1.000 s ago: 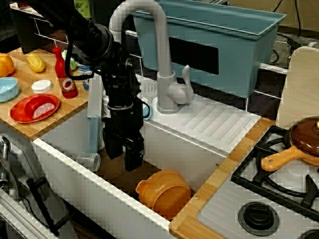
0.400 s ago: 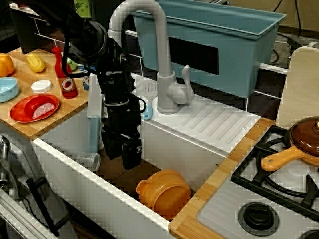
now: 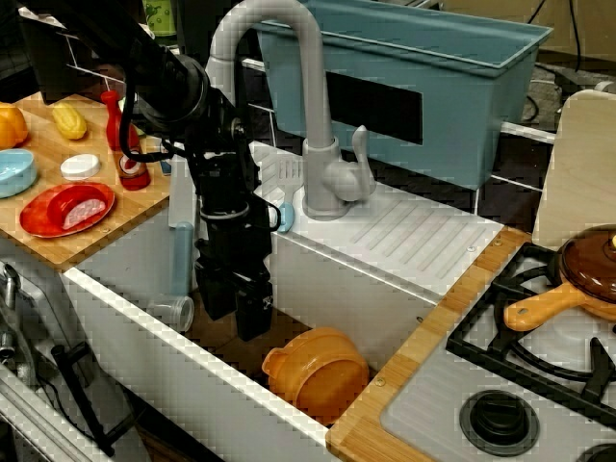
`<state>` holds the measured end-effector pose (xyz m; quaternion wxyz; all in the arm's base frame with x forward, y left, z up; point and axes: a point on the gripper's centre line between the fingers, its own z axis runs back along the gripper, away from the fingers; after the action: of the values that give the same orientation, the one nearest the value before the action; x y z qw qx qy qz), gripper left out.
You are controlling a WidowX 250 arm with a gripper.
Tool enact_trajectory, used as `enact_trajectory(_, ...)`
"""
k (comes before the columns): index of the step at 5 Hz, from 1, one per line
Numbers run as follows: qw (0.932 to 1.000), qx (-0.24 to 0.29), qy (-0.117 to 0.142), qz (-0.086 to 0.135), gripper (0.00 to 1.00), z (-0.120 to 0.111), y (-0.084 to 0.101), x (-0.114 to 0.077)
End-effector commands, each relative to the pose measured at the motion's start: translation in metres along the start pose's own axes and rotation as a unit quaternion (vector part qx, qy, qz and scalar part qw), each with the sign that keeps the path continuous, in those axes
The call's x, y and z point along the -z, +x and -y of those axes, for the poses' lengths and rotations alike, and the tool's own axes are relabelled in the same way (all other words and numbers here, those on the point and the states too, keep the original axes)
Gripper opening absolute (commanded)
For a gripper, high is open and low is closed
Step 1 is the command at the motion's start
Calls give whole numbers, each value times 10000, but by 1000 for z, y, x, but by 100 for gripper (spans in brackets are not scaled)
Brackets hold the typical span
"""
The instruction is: Flip orange pot upright in sink
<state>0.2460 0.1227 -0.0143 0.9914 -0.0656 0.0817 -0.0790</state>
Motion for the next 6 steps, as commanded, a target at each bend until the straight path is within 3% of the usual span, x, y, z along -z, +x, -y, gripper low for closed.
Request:
enact_trajectory(1, 9996, -178, -71, 223, 100, 6, 8, -2)
enact_trajectory(2, 9990, -289, -149, 296, 100, 8, 12, 1)
enact_trajectory(6, 9983, -438, -304, 236, 100, 14, 26, 12)
